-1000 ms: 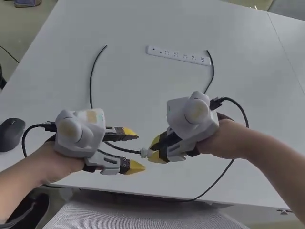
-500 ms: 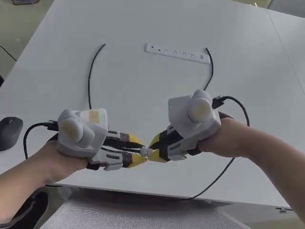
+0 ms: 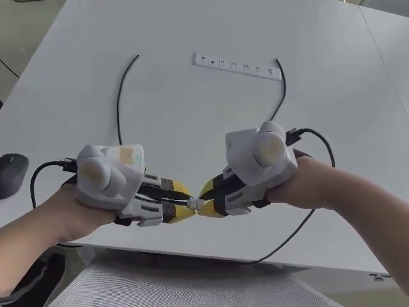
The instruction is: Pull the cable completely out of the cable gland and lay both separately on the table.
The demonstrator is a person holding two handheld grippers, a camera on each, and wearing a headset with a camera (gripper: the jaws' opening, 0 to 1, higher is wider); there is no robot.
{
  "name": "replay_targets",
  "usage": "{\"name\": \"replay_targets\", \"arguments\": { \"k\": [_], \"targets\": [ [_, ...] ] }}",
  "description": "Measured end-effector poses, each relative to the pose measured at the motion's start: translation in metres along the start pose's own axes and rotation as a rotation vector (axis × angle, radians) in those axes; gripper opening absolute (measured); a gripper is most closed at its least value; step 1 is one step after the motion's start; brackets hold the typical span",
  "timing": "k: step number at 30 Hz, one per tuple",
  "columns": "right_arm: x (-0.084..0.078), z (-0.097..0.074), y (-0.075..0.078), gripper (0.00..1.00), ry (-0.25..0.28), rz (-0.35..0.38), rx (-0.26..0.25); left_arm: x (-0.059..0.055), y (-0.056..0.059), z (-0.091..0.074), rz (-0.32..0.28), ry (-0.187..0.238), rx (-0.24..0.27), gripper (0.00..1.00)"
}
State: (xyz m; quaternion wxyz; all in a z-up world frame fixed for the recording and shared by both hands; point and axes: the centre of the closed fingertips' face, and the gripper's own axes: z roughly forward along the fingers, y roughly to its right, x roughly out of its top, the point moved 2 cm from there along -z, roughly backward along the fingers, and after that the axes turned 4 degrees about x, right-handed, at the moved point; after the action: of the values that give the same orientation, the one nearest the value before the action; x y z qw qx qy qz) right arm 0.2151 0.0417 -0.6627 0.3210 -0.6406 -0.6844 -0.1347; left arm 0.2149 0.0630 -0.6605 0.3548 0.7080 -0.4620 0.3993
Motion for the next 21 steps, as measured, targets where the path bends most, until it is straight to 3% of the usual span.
{"name": "replay_targets", "arguments": {
  "k": [5,8,10,14,18,20,21],
  "targets": [
    [0.003,-0.004,0.004,0.08,0.050,0.030,-0.002,0.003,-0.004,-0.002,-0.022,0.013,0.005,0.15],
    [0.005,-0.007,0.008,0.12,0.094,0.132,-0.028,0.004,-0.007,-0.004,-0.046,0.025,0.004,0.15],
    [0.007,-0.011,0.008,0.12,0.138,0.132,-0.031,0.006,-0.007,-0.005,-0.050,0.034,0.008,0.15],
    [0.013,-0.021,0.006,0.12,0.273,0.277,0.010,0.013,-0.008,-0.008,-0.065,0.062,0.011,0.15],
    [0.011,-0.034,0.009,0.13,0.344,0.397,0.072,0.015,-0.007,-0.009,-0.068,0.074,0.005,0.15],
    [0.010,-0.037,0.015,0.13,0.368,0.404,0.062,0.018,-0.005,-0.010,-0.069,0.087,-0.006,0.15],
    [0.014,-0.040,0.014,0.13,0.414,0.453,0.100,0.019,-0.005,-0.011,-0.064,0.092,-0.007,0.15]
  ]
}}
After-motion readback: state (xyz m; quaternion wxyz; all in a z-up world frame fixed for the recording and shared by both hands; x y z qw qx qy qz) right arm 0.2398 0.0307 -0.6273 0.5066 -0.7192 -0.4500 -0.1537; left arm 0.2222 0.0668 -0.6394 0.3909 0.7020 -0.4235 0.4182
